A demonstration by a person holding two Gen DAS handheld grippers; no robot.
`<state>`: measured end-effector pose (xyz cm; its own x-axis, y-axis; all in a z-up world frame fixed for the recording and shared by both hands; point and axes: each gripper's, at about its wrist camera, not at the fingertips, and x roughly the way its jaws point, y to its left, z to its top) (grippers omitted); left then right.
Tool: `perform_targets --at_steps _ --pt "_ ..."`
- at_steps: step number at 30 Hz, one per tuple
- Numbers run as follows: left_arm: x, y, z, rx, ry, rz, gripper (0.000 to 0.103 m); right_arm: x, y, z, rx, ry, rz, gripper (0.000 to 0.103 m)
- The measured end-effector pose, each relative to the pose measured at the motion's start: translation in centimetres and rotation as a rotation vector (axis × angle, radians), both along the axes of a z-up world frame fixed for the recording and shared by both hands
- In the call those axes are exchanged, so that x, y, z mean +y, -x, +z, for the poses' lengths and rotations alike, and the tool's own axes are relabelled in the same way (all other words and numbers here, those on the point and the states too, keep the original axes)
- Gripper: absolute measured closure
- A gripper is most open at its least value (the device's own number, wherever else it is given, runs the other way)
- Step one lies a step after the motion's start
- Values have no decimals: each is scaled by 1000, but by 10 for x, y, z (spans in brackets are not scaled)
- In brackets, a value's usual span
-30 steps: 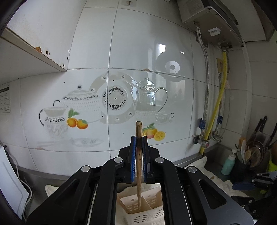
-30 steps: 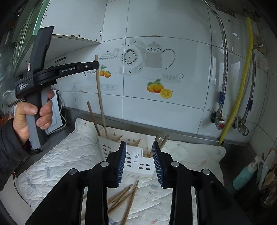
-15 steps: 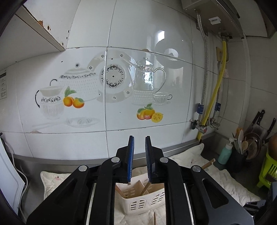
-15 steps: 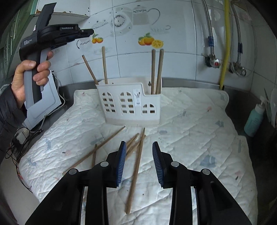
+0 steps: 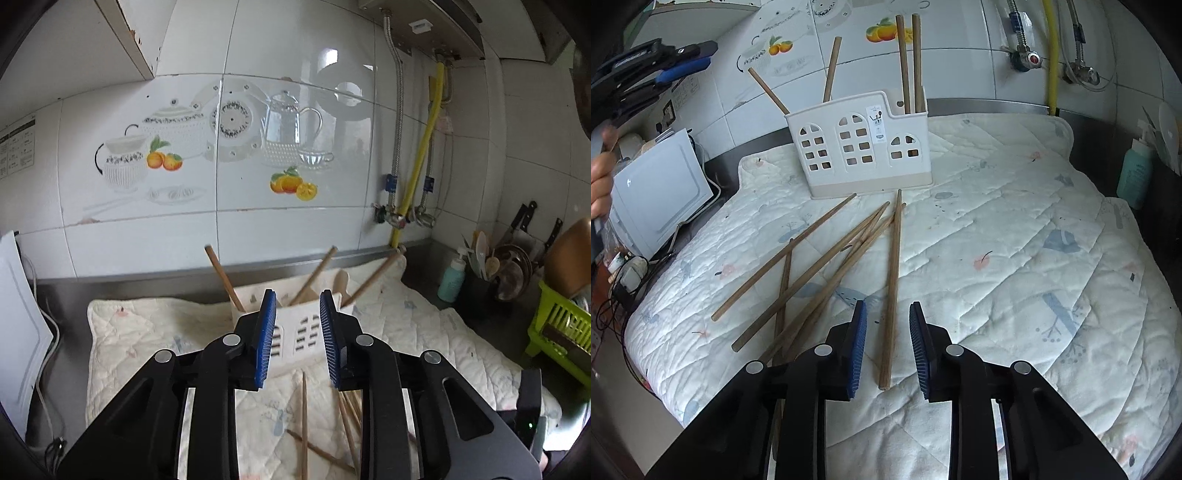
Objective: Organize utensils
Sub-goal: 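Grasp a third chopstick with the left gripper while the right gripper grasps another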
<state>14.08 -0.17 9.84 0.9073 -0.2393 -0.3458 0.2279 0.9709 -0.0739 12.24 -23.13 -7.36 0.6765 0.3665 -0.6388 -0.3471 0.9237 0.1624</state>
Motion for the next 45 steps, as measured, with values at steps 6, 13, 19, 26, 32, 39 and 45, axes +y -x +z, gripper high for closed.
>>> perform_targets --at_steps 6,13,19,26,32,39,45 --pt "-5 36 -48 94 29 -25 78 1 1 -9 5 -11 -9 82" --pt "-7 58 -97 198 47 -31 78 7 -4 -16 15 -9 -17 86" --pt "-19 69 -129 275 39 -65 78 12 -12 -24 32 10 -34 87" --pt "-36 68 -156 345 53 -108 78 14 -16 -26 45 31 -42 96" --pt "-48 57 -174 394 57 -114 78 12 -16 -26 45 21 -41 96" --pt "-55 44 -189 439 38 -103 78 10 -16 -27 49 9 -41 96" --pt "-55 37 -195 449 46 -101 79 10 -16 -26 52 3 -44 96"
